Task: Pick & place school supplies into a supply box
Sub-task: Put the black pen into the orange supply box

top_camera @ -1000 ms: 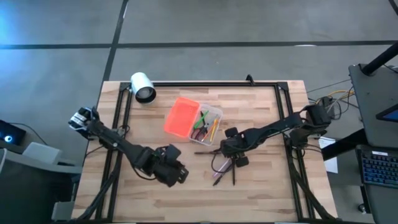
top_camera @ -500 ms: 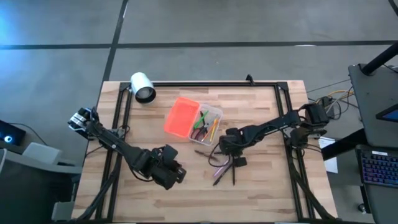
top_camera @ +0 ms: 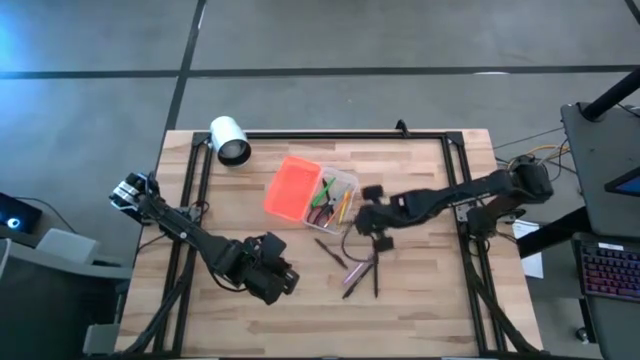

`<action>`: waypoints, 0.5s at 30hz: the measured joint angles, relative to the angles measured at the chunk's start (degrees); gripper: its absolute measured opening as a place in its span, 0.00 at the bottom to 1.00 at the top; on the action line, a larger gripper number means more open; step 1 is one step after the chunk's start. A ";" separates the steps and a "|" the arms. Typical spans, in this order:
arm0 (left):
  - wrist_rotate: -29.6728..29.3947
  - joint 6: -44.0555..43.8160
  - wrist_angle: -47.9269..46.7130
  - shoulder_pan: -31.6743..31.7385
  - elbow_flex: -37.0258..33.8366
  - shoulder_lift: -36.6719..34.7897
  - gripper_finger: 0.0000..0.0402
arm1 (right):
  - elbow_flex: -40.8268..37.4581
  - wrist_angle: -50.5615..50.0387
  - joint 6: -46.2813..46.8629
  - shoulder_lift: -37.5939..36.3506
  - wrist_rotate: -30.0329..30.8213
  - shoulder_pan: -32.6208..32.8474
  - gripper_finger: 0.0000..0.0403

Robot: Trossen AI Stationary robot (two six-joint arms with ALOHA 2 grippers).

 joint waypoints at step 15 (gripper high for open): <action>-0.33 -2.92 -0.10 0.00 -0.02 0.00 0.27 | 19.86 1.66 -41.04 24.04 11.34 -8.11 0.13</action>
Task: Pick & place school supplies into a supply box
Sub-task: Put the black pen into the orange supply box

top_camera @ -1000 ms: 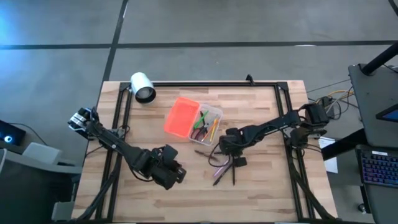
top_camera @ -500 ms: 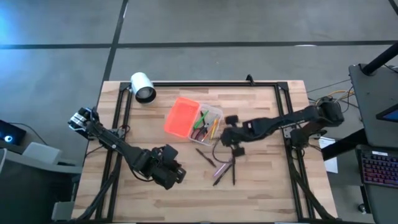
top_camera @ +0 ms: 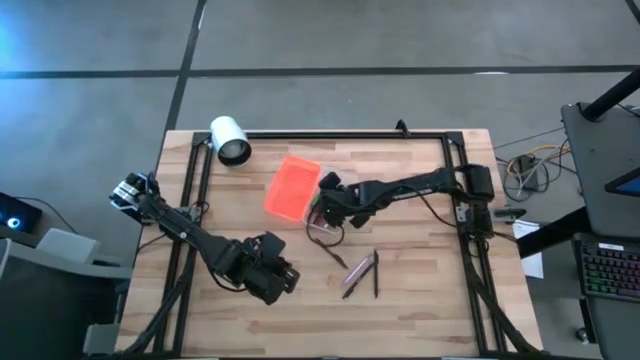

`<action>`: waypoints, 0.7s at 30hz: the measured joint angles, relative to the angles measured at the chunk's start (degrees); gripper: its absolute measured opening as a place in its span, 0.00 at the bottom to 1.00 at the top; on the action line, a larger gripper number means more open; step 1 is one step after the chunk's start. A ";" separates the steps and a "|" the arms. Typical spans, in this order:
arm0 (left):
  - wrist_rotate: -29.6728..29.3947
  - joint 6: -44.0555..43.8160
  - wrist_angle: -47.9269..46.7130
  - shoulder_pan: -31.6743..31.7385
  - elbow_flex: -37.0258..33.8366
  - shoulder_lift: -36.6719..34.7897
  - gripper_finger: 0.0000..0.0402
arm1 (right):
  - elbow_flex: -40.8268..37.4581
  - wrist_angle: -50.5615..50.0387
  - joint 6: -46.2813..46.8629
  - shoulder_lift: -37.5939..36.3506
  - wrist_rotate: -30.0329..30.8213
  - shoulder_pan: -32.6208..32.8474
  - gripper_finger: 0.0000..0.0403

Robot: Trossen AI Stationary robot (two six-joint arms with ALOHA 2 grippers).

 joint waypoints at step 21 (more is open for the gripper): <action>-0.79 8.76 -0.39 0.26 0.00 0.00 0.27 | -4.13 -21.76 34.30 -17.33 -21.24 5.49 0.50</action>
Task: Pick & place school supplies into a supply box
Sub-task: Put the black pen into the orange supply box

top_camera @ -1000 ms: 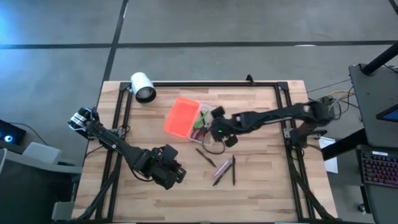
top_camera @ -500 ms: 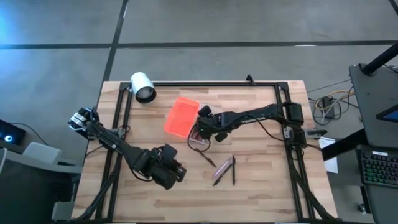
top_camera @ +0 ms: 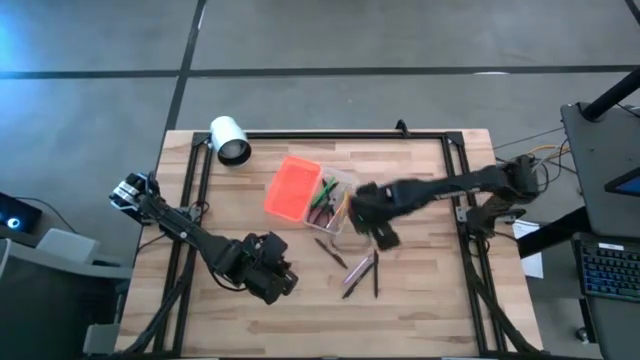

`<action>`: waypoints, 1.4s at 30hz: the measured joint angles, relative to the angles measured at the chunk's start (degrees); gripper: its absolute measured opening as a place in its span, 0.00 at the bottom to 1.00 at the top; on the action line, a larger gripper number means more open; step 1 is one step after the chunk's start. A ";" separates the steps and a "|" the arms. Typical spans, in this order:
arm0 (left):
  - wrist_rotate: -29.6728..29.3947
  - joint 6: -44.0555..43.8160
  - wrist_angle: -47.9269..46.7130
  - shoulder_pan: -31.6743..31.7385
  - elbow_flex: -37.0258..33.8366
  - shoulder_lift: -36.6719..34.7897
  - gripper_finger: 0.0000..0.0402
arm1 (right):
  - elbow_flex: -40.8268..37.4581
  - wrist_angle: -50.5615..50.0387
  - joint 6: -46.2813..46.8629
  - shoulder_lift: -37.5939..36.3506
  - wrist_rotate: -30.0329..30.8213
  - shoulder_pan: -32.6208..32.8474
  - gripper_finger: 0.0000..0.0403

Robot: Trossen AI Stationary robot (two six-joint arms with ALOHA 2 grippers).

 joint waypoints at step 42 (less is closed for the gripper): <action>3.09 8.92 3.19 -0.39 0.00 -0.09 0.27 | -15.65 21.91 -14.15 11.42 -8.98 19.23 0.20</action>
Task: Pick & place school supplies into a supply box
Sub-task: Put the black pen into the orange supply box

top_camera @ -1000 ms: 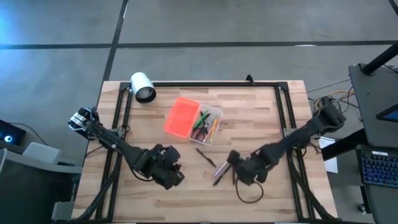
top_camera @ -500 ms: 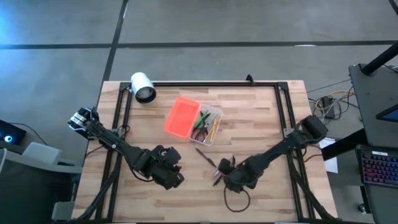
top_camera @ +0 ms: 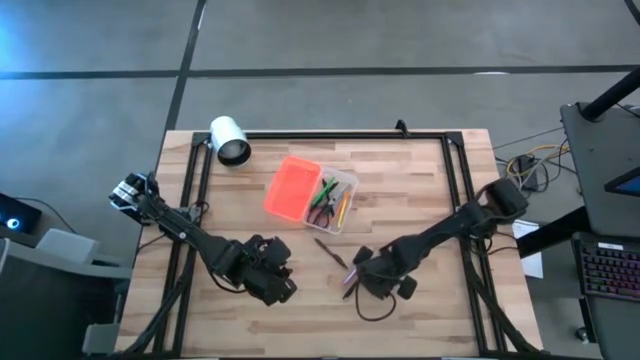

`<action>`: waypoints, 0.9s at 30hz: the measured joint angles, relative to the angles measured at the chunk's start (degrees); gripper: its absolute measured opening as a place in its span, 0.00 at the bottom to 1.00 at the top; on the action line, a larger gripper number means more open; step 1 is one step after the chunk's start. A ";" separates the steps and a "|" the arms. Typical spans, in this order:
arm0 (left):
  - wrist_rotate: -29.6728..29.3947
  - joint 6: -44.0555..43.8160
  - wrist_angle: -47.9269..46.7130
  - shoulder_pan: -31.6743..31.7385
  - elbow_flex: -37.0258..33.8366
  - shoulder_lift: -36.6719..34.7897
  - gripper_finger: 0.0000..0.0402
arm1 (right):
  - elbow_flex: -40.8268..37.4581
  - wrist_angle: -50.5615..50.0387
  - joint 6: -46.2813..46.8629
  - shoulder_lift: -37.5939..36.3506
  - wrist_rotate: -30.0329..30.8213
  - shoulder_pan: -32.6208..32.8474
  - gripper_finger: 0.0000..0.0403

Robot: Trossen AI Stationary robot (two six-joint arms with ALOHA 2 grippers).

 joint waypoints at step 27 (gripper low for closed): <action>-2.04 0.38 1.05 0.04 0.02 -0.02 0.27 | 5.99 15.36 58.42 -10.20 3.80 -30.92 0.12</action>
